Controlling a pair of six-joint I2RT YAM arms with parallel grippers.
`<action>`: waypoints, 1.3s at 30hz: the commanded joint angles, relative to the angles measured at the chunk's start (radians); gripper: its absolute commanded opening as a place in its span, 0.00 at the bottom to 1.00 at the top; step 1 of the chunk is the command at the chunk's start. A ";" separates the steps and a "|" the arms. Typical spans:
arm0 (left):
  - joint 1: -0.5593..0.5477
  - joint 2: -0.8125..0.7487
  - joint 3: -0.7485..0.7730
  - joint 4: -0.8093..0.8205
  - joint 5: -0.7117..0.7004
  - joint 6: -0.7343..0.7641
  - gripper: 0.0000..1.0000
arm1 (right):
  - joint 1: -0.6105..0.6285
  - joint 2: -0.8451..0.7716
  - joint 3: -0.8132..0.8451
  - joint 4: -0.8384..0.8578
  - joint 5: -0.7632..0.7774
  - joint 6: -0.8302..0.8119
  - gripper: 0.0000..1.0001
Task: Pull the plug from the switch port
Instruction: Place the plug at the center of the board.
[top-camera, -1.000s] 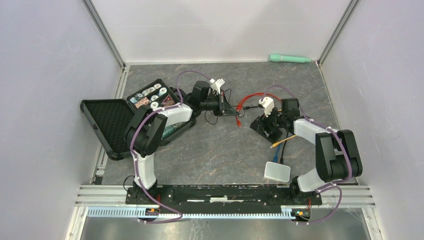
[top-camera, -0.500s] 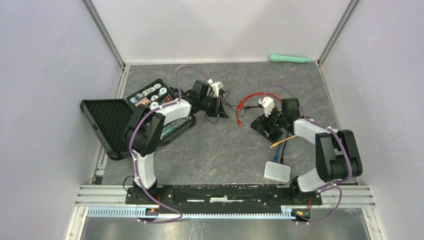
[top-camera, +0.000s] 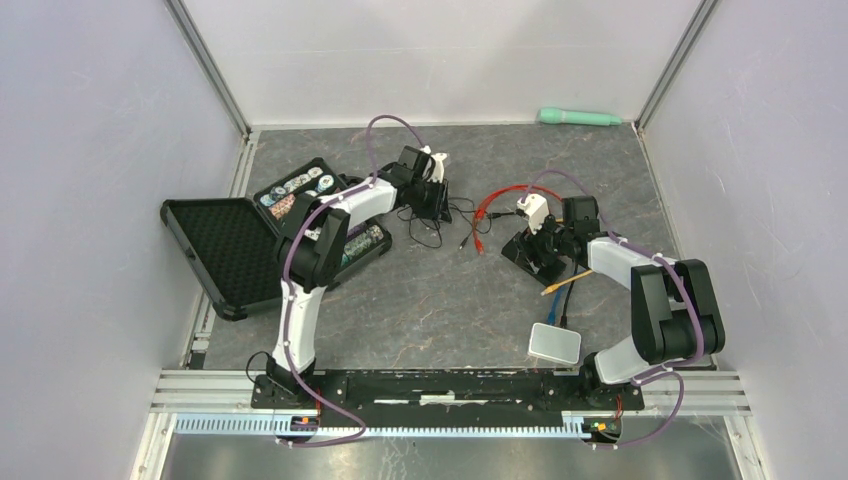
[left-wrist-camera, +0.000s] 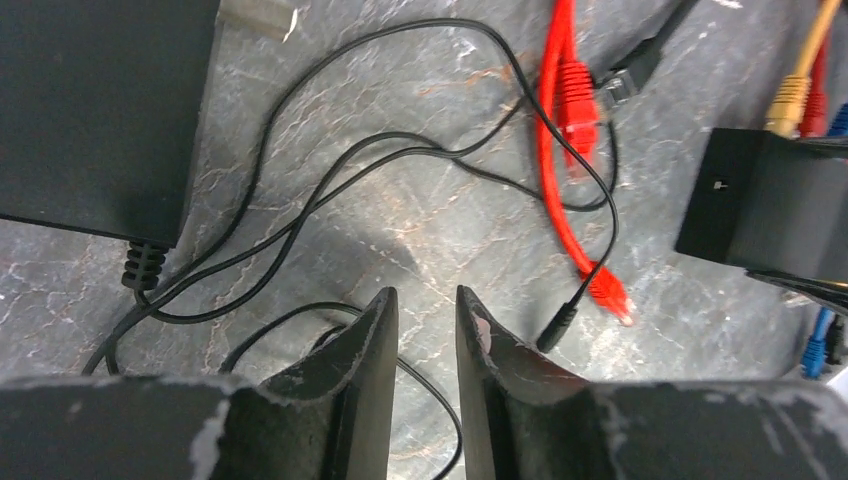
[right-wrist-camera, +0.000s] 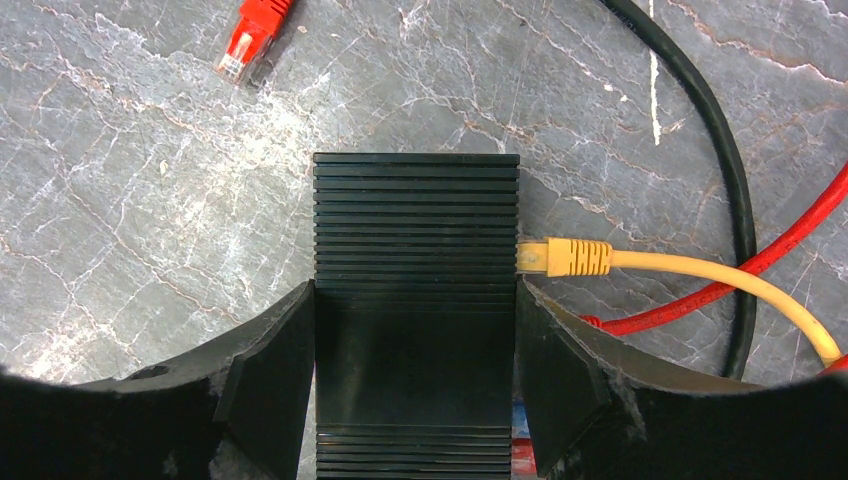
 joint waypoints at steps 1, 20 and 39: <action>-0.002 0.032 0.062 -0.029 -0.028 0.041 0.36 | 0.001 -0.005 0.038 0.001 0.018 -0.012 0.26; 0.006 0.200 0.238 -0.032 -0.310 -0.047 0.45 | 0.001 -0.007 0.044 -0.002 0.019 -0.011 0.29; 0.147 0.192 0.260 -0.072 -0.271 -0.086 0.46 | 0.001 -0.024 0.050 -0.012 0.024 -0.027 0.40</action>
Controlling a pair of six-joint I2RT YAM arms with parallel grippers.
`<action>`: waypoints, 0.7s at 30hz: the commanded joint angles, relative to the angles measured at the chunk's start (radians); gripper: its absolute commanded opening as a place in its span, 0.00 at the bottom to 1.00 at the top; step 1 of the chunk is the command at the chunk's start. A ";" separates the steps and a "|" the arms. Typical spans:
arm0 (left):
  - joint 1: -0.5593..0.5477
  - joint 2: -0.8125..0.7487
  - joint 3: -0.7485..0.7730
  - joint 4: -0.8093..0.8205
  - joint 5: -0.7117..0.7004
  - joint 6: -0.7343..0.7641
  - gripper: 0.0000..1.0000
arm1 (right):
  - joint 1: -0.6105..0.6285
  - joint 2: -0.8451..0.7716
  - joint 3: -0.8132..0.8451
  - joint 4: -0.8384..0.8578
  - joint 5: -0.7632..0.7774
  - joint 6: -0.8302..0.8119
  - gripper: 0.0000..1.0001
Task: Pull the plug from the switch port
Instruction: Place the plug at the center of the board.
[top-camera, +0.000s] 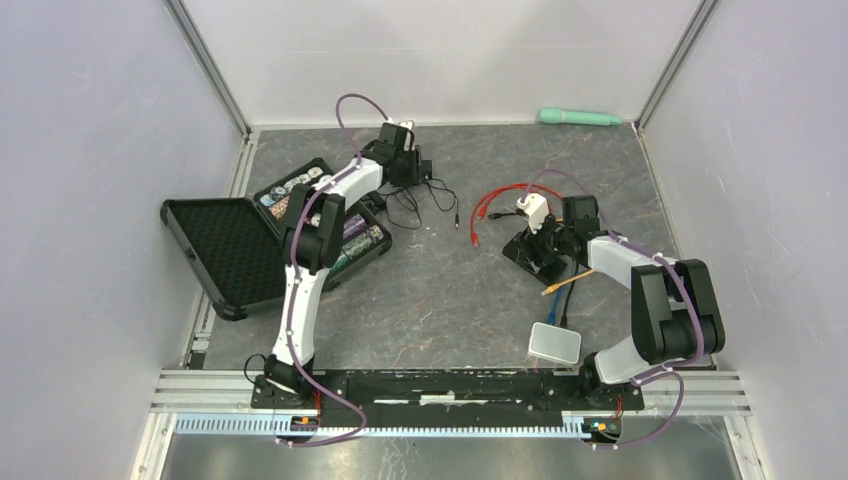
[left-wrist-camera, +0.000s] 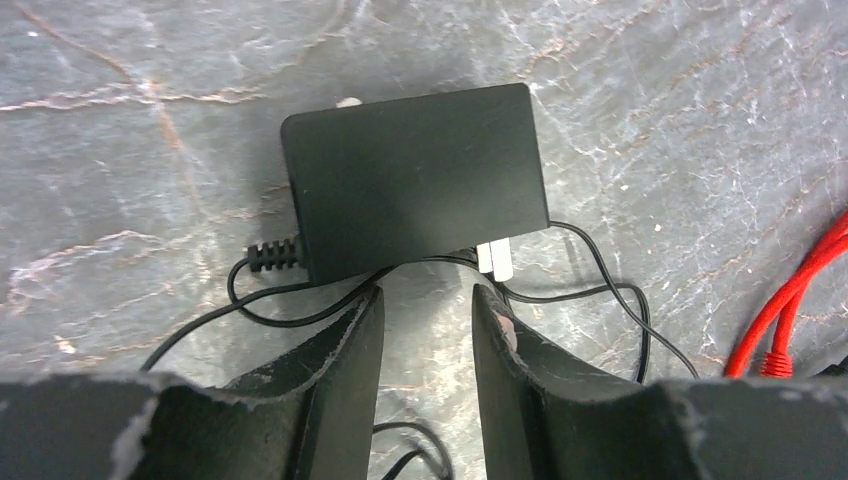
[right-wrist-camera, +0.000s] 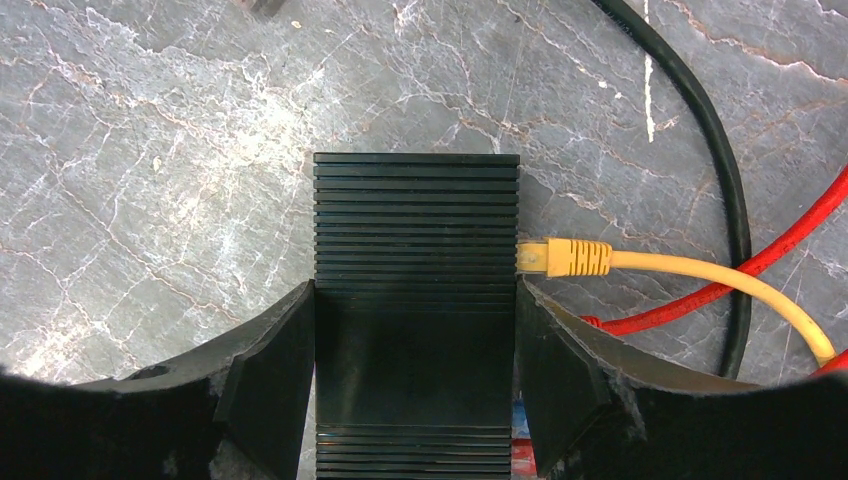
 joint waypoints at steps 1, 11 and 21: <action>0.011 -0.023 -0.027 -0.049 0.057 0.004 0.46 | 0.000 -0.026 0.042 0.001 0.009 -0.016 0.41; -0.006 -0.183 -0.075 0.016 0.364 0.003 0.71 | 0.000 -0.102 0.086 -0.059 -0.063 -0.058 0.69; -0.006 -0.350 -0.231 0.060 0.464 -0.024 0.89 | 0.001 -0.080 0.125 -0.150 -0.064 -0.130 0.76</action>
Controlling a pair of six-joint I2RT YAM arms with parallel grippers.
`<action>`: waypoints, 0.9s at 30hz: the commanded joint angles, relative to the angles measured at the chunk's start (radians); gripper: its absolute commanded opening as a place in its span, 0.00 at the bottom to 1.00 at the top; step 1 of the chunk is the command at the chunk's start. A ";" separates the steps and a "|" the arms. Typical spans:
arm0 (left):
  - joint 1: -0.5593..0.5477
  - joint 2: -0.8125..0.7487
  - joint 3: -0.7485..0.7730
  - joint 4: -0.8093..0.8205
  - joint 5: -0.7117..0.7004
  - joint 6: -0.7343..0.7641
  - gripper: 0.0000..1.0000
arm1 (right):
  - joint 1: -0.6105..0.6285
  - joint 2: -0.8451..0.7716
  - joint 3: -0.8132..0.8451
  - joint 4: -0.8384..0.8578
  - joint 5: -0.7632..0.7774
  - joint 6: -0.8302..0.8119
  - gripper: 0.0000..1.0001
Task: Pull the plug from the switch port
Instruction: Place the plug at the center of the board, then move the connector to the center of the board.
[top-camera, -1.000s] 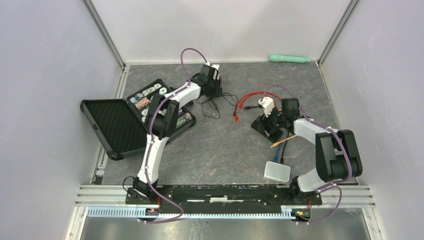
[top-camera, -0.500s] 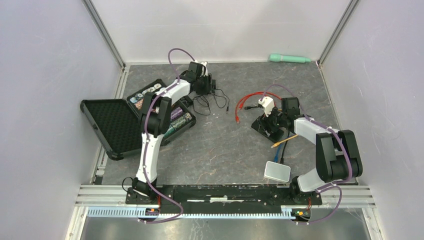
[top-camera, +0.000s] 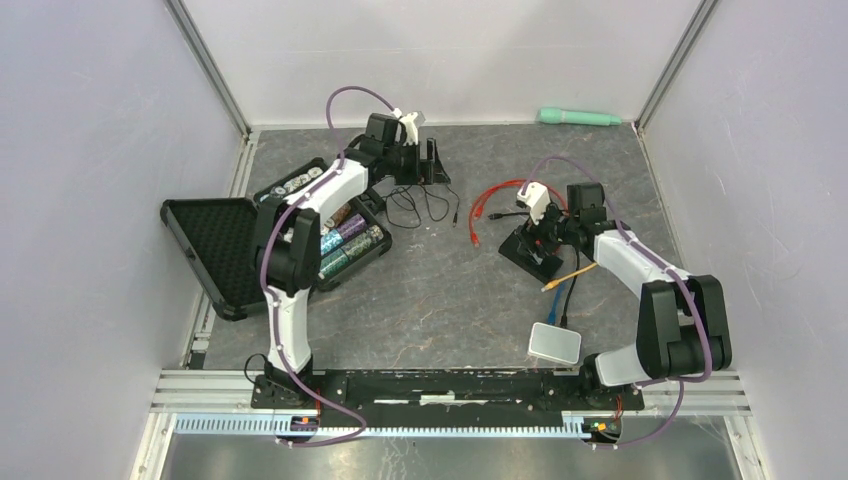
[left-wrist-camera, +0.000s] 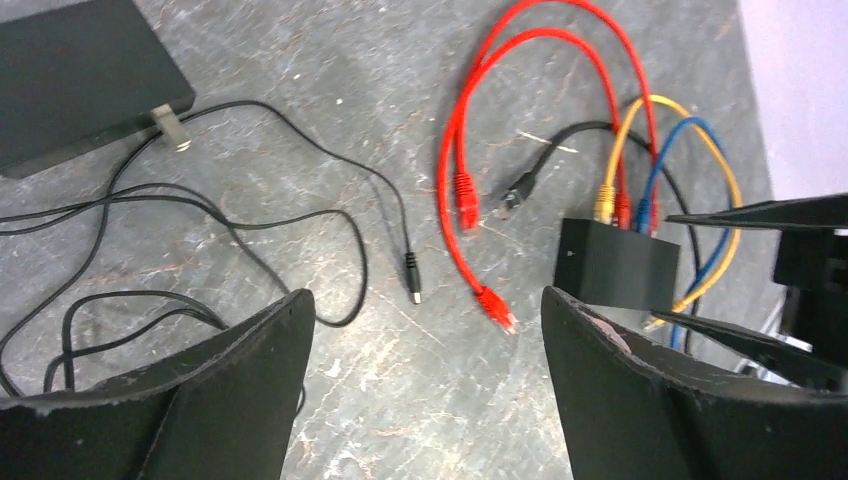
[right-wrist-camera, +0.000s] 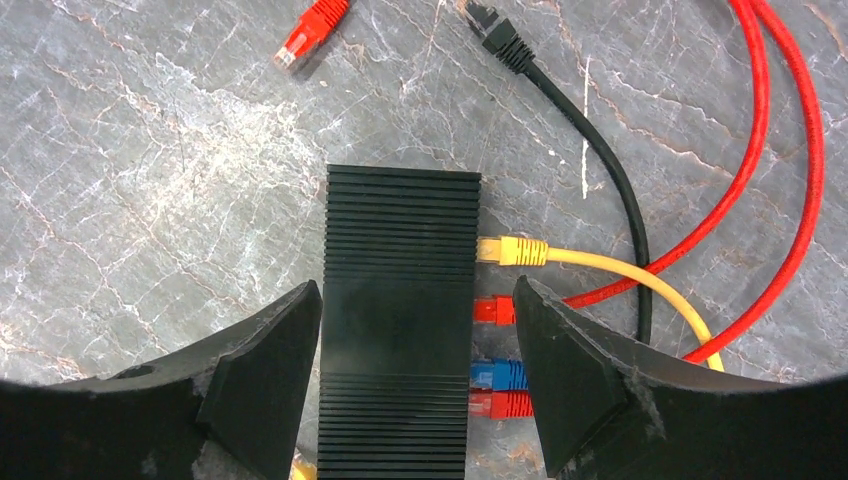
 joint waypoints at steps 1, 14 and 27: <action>0.003 -0.089 -0.046 0.039 0.086 -0.025 0.89 | -0.001 0.010 0.038 -0.033 -0.024 -0.052 0.76; 0.001 -0.270 -0.250 0.069 0.095 0.097 0.94 | 0.048 0.075 0.061 -0.084 0.009 -0.064 0.89; 0.000 -0.341 -0.318 0.039 0.029 0.215 0.94 | 0.097 0.203 0.128 -0.171 0.042 -0.133 0.91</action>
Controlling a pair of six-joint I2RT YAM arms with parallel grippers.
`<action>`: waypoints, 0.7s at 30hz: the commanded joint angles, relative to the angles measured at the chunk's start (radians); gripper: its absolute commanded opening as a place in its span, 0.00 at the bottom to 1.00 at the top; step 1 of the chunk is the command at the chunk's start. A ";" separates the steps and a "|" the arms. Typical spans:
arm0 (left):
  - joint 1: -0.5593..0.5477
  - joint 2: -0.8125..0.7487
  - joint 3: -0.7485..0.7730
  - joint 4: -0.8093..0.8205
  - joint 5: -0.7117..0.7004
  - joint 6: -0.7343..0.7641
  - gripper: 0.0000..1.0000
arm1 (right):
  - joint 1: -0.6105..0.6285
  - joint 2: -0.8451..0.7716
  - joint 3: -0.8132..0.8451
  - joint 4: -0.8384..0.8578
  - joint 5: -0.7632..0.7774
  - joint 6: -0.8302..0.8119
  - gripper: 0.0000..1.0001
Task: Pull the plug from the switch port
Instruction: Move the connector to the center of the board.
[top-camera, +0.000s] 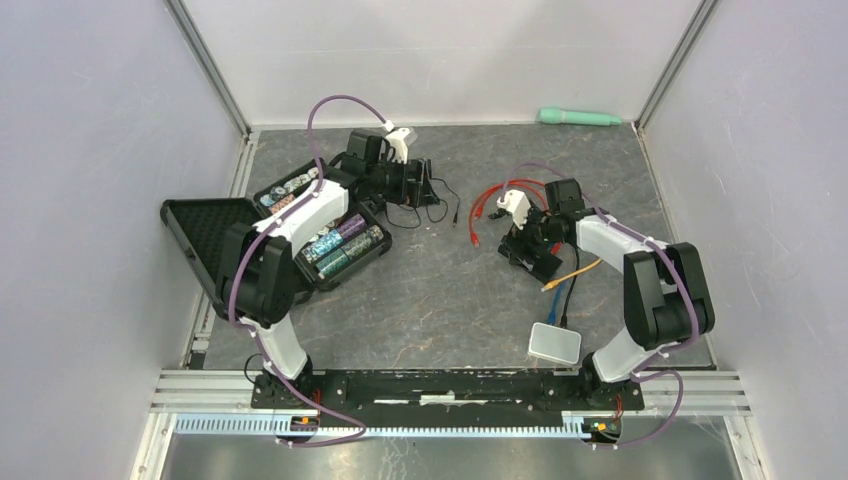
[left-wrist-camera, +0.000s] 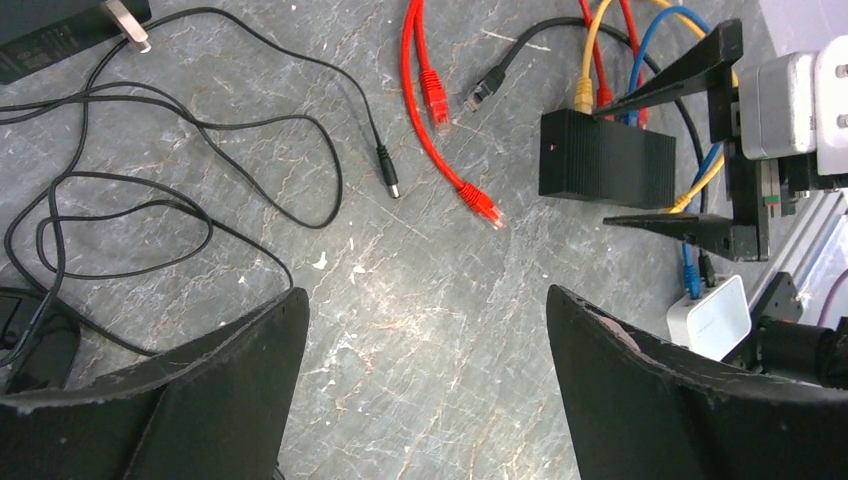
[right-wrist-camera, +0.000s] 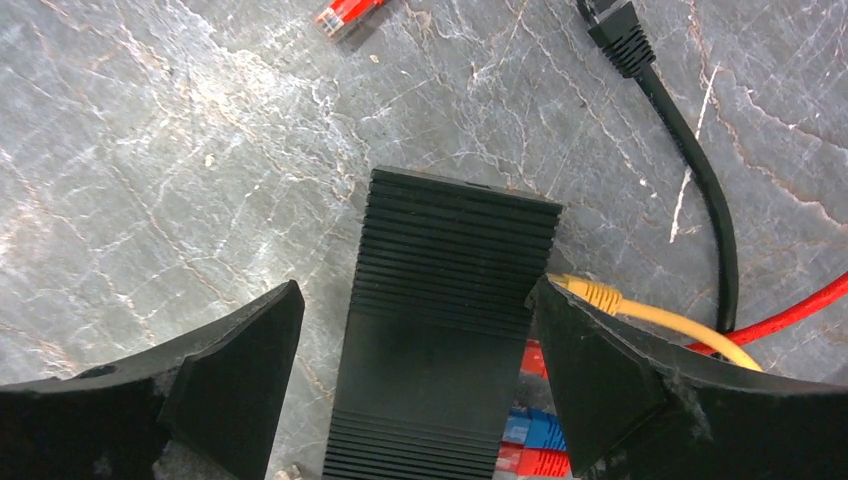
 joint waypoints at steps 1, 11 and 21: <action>0.001 -0.035 -0.015 0.008 -0.033 0.083 0.94 | 0.026 0.048 0.033 -0.053 0.030 -0.042 0.90; 0.000 -0.044 -0.034 0.014 -0.060 0.106 0.94 | 0.042 0.020 -0.008 -0.007 0.150 -0.082 0.98; 0.002 -0.030 -0.036 0.021 -0.068 0.115 0.94 | 0.080 0.036 -0.020 -0.037 0.101 -0.137 0.82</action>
